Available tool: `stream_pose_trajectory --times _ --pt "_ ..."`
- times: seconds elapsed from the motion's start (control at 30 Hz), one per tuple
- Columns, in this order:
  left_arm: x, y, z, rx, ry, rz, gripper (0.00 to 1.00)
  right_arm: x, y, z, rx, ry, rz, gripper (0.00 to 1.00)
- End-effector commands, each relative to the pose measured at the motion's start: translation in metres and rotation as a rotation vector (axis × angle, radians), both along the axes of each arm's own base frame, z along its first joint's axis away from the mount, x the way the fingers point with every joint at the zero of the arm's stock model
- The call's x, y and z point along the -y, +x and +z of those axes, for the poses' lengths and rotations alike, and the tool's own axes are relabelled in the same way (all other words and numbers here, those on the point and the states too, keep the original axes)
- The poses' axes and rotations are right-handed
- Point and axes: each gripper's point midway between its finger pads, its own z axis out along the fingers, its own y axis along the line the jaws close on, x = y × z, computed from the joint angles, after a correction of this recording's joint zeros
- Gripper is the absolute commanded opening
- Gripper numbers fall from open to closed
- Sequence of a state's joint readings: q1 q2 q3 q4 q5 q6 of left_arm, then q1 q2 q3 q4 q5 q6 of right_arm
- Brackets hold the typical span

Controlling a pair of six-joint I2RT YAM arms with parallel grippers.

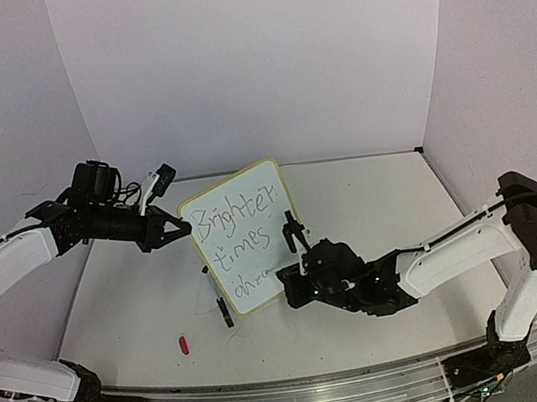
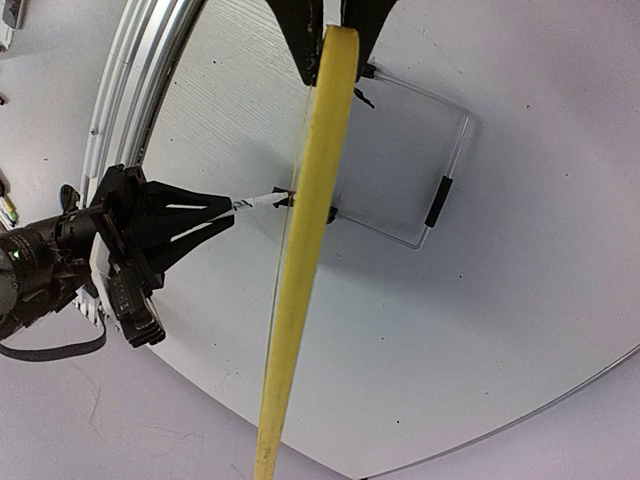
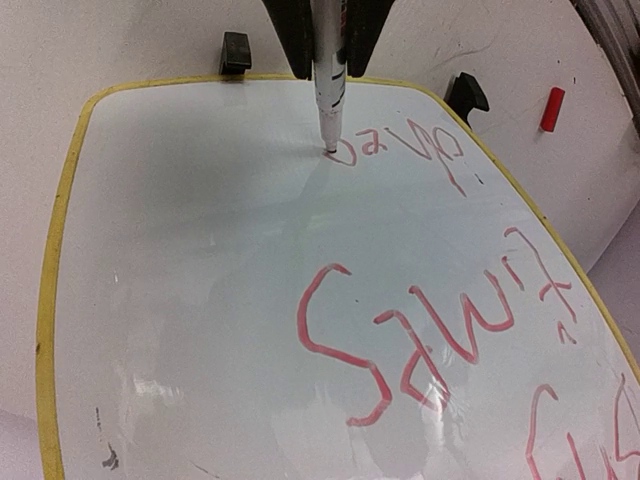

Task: Write a sentence on the whiteboard
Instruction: Write on the whiteboard at the center of the board.

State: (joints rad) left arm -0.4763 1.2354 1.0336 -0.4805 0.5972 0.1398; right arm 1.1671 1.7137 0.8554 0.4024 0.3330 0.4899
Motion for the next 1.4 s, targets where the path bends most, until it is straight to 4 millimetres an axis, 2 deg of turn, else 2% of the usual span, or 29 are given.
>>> stream_pose_trajectory --times 0.0,0.13,0.53,0.93,1.17,1.37 --pt "-0.013 0.001 -0.025 -0.013 0.103 0.033 0.00 -0.003 0.010 0.040 0.063 0.077 -0.031 0.00" --pt "-0.013 0.001 -0.025 -0.014 0.104 0.034 0.00 -0.003 0.010 0.039 0.063 0.074 -0.030 0.00" --pt "-0.012 0.001 -0.026 -0.014 0.103 0.032 0.00 0.003 0.008 0.003 0.003 0.017 -0.052 0.00" --pt "-0.012 0.001 -0.025 -0.015 0.102 0.031 0.00 0.006 0.007 -0.011 -0.027 -0.013 -0.067 0.00" --pt "-0.012 0.001 -0.025 -0.015 0.101 0.030 0.00 0.009 0.009 -0.007 -0.019 -0.015 -0.081 0.00" --pt "-0.012 0.001 -0.025 -0.013 0.100 0.030 0.00 0.012 0.008 0.008 0.003 0.012 -0.078 0.00"
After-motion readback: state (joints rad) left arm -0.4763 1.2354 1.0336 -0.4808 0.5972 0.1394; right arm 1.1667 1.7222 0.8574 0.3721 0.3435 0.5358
